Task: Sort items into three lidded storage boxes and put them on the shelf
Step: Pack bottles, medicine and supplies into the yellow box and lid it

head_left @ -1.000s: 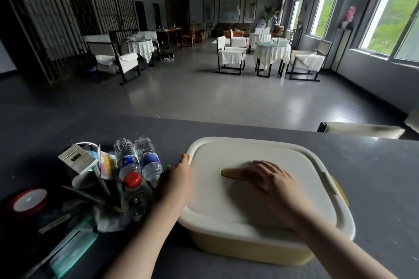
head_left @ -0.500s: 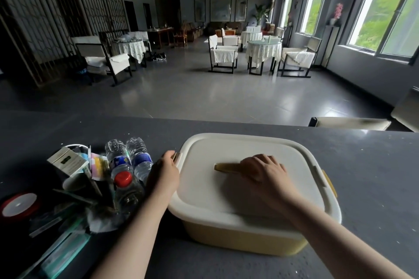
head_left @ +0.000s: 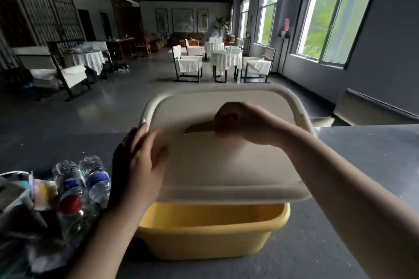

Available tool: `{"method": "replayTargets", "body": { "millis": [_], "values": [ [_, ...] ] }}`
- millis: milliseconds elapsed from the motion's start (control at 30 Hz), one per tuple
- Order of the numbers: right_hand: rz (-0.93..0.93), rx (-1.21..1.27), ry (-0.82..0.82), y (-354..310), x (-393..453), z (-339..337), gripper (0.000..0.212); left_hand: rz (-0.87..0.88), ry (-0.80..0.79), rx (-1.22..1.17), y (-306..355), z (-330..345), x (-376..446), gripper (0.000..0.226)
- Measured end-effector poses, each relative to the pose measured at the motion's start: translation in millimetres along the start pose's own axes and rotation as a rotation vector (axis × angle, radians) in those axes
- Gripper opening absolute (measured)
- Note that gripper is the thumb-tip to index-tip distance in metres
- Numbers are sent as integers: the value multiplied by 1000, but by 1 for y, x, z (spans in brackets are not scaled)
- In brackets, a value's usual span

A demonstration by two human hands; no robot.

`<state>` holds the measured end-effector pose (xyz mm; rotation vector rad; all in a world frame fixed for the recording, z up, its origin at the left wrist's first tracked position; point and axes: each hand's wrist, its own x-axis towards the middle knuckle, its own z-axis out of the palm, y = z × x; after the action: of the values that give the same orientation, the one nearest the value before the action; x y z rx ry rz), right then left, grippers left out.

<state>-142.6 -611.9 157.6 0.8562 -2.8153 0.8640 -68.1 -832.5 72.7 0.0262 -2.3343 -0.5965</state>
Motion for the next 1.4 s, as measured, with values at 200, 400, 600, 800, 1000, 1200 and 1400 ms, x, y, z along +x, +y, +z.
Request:
{"method": "replayTargets", "body": {
  "millis": [200,400,600,800,1000,1200,1400],
  "values": [
    [-81,-204,693,39,-83,-43,20,267,74,-62,92,15,23,56],
    [243,-169,1040,116,-179,-8,21,549,-306,-15,187,94,-19,78],
    [752,-130,1088,177,-261,27,16,673,-698,-28,255,183,-105,78],
    [1007,-27,699,213,-292,73,19,519,-1064,49,223,240,-164,79],
    [1082,45,424,245,-296,75,16,439,-1164,116,221,255,-172,81],
    [879,-232,421,245,-273,75,44,359,-836,-209,244,206,-150,69],
    [398,255,410,161,-154,59,50,44,-339,-239,180,126,-83,55]
  ]
}}
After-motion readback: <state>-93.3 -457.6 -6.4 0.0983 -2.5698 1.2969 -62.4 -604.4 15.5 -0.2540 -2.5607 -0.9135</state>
